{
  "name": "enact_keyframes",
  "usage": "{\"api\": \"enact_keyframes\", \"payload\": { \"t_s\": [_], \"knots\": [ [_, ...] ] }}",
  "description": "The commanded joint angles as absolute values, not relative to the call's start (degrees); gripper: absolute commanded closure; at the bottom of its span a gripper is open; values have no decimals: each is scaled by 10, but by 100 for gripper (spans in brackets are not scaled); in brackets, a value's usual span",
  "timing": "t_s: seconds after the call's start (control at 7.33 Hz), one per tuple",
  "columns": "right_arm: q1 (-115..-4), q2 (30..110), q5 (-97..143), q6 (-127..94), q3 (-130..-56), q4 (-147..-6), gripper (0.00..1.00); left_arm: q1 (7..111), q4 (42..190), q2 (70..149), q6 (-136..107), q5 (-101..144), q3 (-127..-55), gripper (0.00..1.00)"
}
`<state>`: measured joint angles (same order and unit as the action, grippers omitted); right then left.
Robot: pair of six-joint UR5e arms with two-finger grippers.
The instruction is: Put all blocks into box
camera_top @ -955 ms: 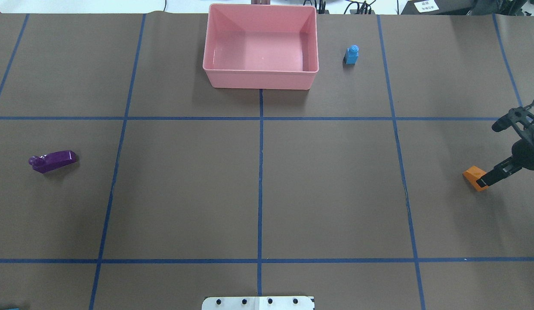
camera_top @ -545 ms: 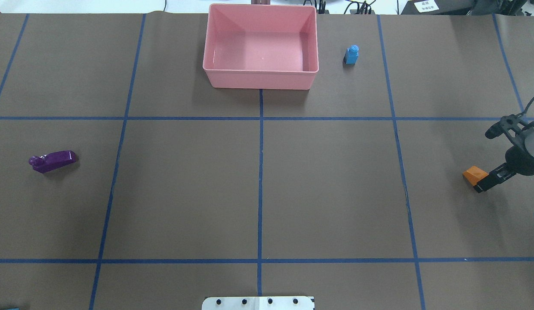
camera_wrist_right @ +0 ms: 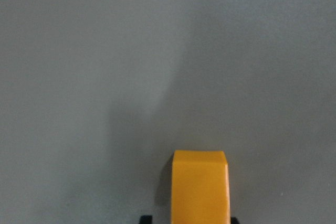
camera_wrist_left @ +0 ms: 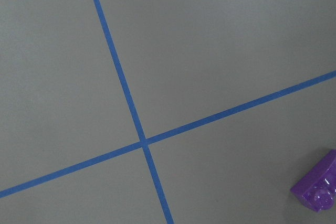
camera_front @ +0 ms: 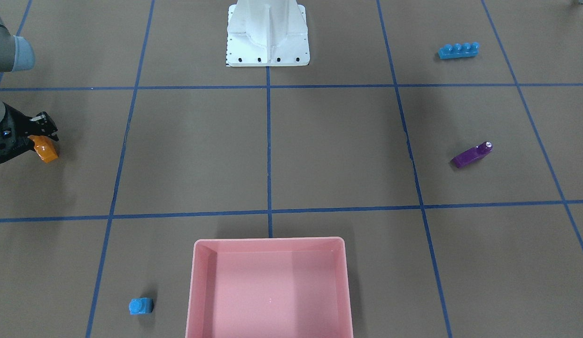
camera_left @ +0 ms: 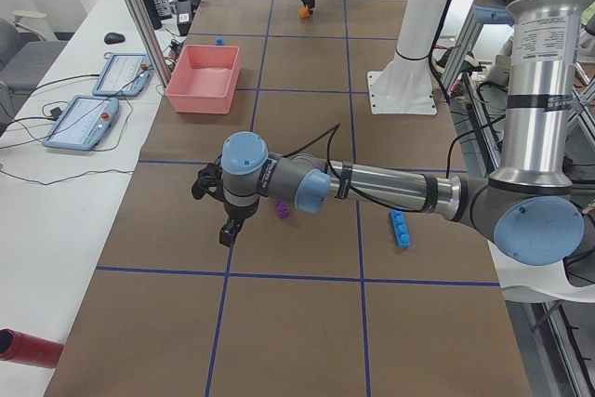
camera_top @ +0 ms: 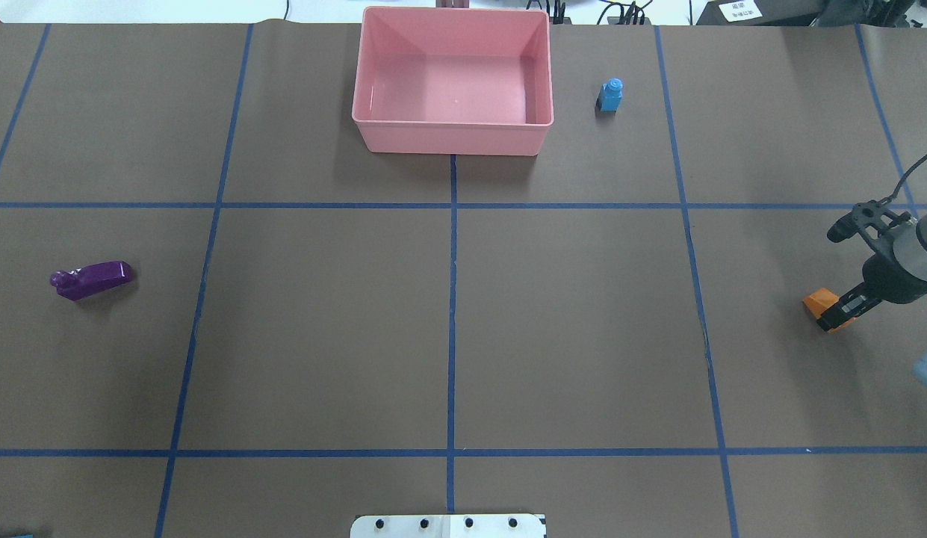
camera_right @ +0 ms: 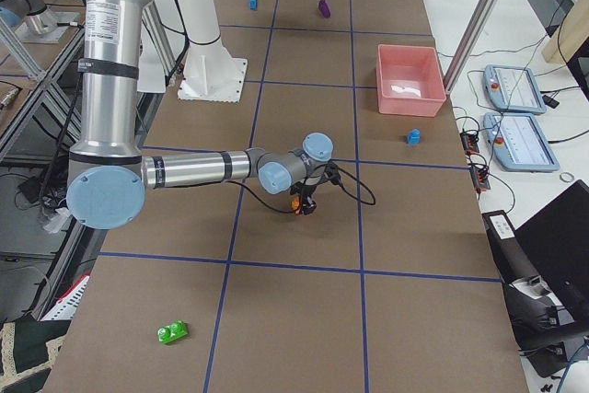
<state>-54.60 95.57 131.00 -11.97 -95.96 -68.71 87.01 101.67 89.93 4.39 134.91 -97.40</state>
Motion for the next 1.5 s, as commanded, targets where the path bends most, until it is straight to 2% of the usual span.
{"api": "enact_keyframes", "payload": {
  "t_s": [0.0, 0.27, 0.55, 0.95, 1.36],
  "knots": [
    [-575, 961, 1310, -116, -964, -689, 100, 869, 1015, 901, 42, 1349, -976, 0],
    [-644, 958, 1352, -115, -979, -701, 100, 861, 1015, 902, 42, 1349, -976, 0],
    [-678, 934, 1371, -116, -1047, -797, 100, 789, 1013, 901, 40, 1342, -997, 0],
    [-697, 799, 1370, -166, -1104, -1009, 100, 723, 1026, 895, 47, 1336, -1031, 3],
    [-665, 661, 1370, -412, -1080, -1013, 100, 666, 1026, 890, 82, 1317, -1030, 3]
  ]
}}
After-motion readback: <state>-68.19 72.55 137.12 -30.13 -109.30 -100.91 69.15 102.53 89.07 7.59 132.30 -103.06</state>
